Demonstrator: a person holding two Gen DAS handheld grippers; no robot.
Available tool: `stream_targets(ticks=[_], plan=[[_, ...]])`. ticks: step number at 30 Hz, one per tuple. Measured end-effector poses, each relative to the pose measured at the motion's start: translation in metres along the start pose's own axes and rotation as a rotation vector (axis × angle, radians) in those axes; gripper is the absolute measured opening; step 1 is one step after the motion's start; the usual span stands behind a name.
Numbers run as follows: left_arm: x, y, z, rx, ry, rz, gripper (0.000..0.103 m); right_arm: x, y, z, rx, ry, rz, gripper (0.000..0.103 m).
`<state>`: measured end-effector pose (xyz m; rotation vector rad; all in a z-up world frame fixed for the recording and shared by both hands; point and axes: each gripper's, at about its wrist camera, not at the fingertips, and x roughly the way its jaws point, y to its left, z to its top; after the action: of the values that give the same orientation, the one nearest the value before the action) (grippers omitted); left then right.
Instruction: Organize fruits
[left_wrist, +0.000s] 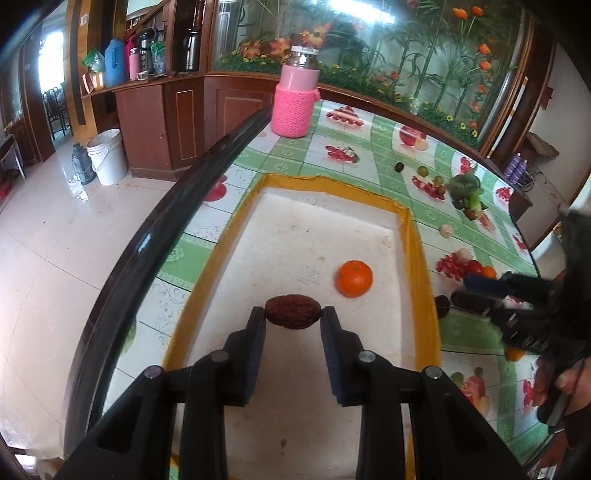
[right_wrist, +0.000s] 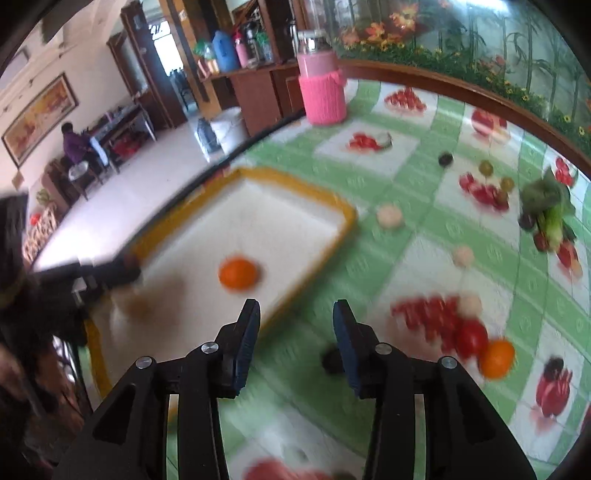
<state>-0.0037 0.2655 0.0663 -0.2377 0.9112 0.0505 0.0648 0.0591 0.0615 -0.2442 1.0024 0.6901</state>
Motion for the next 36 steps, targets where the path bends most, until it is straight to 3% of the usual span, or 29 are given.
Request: stream_targets(ticks=[2, 8, 11, 18, 26, 31, 36], plan=[[-0.002, -0.004, -0.001, -0.002, 0.006, -0.013, 0.033, 0.013, -0.003, -0.013, -0.012, 0.033, -0.044, 0.04], [-0.007, -0.015, -0.004, 0.029, 0.003, -0.006, 0.033, 0.036, -0.013, -0.016, 0.051, 0.039, -0.025, 0.038], [-0.01, -0.017, -0.006, 0.035, 0.001, 0.0, 0.033, 0.036, -0.005, -0.02, -0.017, 0.036, -0.098, 0.024], [-0.008, -0.015, -0.01, 0.02, 0.009, -0.006, 0.033, 0.014, -0.012, -0.022, 0.006, -0.002, -0.111, 0.023], [0.002, -0.009, 0.002, -0.002, 0.008, 0.02, 0.033, -0.005, 0.01, 0.044, -0.027, -0.12, -0.04, 0.023], [0.021, 0.002, 0.016, -0.016, 0.02, 0.068, 0.033, 0.034, 0.03, 0.083, -0.063, -0.081, 0.0, 0.023], [0.046, 0.014, 0.023, -0.04, 0.063, 0.097, 0.033, 0.079, 0.033, 0.095, -0.056, -0.006, -0.001, 0.023]])
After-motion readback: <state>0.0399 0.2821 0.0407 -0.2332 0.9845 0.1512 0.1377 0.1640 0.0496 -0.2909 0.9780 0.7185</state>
